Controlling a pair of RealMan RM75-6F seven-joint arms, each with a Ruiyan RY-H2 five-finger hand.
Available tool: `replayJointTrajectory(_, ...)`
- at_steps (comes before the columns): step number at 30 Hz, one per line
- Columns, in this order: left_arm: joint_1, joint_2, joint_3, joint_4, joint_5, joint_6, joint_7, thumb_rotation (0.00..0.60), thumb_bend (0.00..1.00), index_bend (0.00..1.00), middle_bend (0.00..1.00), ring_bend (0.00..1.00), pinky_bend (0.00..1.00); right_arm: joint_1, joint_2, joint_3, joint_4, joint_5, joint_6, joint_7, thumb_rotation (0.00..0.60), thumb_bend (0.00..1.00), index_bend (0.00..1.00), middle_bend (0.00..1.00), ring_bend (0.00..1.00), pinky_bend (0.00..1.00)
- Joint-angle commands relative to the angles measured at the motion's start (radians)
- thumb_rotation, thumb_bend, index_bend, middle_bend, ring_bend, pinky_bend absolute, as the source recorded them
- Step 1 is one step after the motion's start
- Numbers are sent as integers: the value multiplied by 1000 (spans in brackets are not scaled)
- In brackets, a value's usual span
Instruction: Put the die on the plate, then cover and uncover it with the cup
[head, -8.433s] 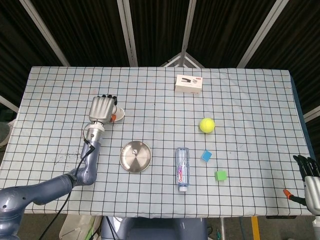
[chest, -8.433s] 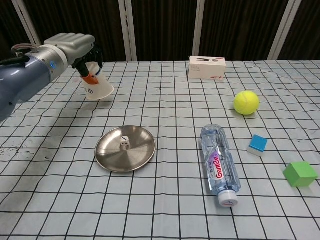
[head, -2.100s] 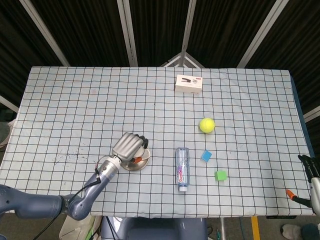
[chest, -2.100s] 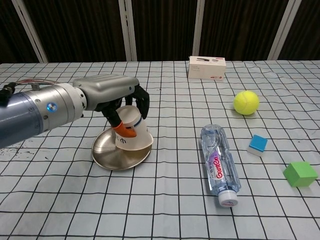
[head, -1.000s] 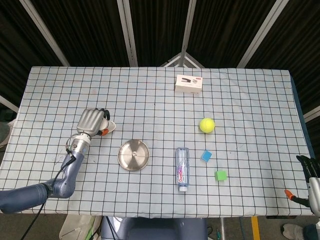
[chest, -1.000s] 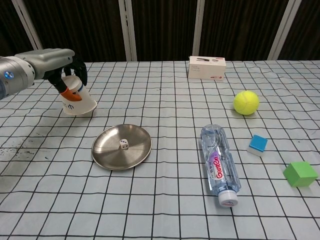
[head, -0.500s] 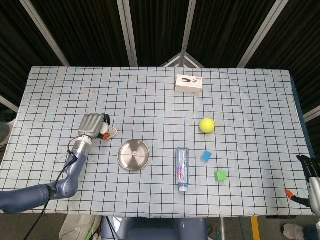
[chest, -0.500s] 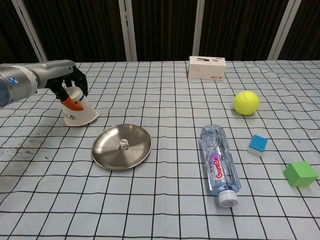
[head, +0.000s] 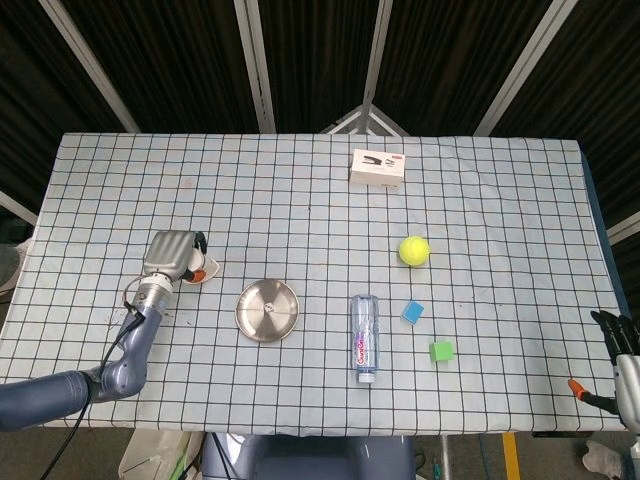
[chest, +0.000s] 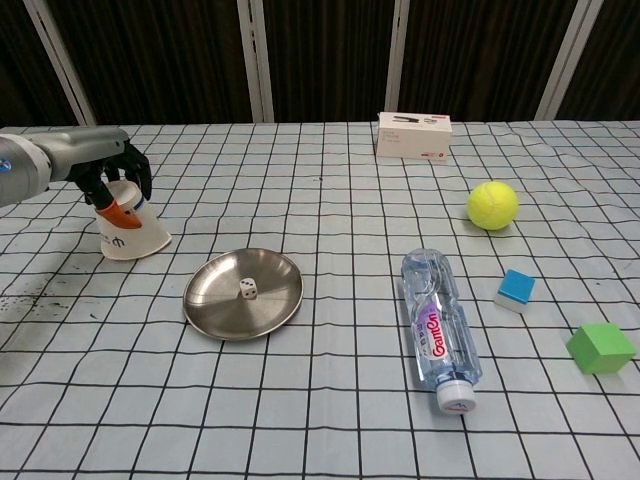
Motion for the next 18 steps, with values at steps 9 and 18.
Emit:
replayJointTrajectory(9,-18,35,20,-39,-57,-43,61,600,265,131,15,70,291,-2,2,3,0,0,6,3,600,127,130,136,96,20)
replayJointTrajectory(18,48,158,0,-311,80,83,-27,600,212,53,0,0,179,-4,5,3,-1,-2,11,8,600,127,130,137,96,20)
